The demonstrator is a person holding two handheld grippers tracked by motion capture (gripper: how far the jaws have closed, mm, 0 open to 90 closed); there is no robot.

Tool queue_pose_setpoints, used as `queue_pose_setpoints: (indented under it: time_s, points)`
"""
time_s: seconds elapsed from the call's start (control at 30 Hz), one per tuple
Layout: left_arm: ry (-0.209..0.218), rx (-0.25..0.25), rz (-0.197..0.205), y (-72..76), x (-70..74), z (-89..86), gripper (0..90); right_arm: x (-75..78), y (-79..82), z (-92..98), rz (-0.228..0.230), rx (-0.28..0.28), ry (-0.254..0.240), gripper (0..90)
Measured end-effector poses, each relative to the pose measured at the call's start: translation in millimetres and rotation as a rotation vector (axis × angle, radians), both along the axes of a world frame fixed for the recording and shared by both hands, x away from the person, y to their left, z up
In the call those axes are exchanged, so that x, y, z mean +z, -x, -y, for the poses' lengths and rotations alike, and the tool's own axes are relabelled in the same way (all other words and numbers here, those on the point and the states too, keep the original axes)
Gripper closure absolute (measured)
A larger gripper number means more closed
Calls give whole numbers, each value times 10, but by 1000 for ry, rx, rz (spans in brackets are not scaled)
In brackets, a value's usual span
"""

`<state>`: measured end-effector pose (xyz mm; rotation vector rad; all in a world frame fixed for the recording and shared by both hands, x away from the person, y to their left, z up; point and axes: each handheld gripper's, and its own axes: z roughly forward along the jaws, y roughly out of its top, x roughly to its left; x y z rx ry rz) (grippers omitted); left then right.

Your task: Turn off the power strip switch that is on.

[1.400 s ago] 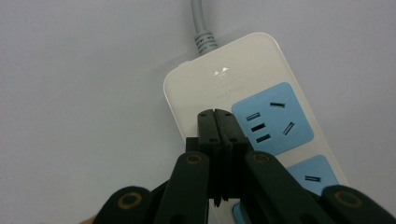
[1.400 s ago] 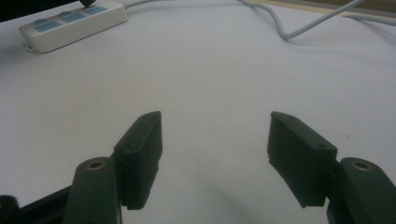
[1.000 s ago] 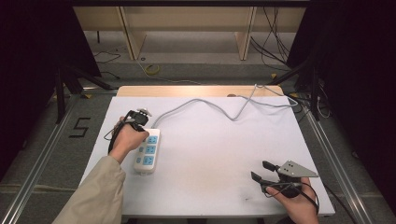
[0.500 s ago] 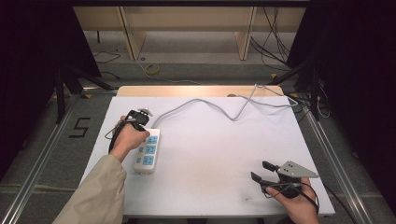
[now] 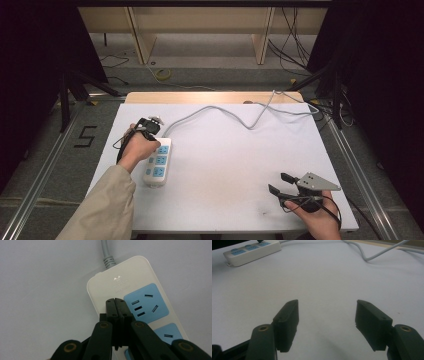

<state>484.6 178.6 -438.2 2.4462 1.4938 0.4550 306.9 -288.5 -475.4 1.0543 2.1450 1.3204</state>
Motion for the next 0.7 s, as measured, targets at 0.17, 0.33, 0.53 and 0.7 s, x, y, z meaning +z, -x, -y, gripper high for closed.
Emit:
queue_pose_setpoints:
  time_s: [0.17,0.33,0.53,0.7]
  points:
    - [5,10,-8,-4,-3,-5,898,1,3,0,1,0,0,367]
    - [-9,7,-7,0,-3,13,898,0,2,-1,0,0,0,367]
    - [-7,6,-7,0,-3,11,898,1,3,-1,1,1,0,367]
    - [-15,7,-1,4,-5,22,898,1,3,-1,1,1,0,367]
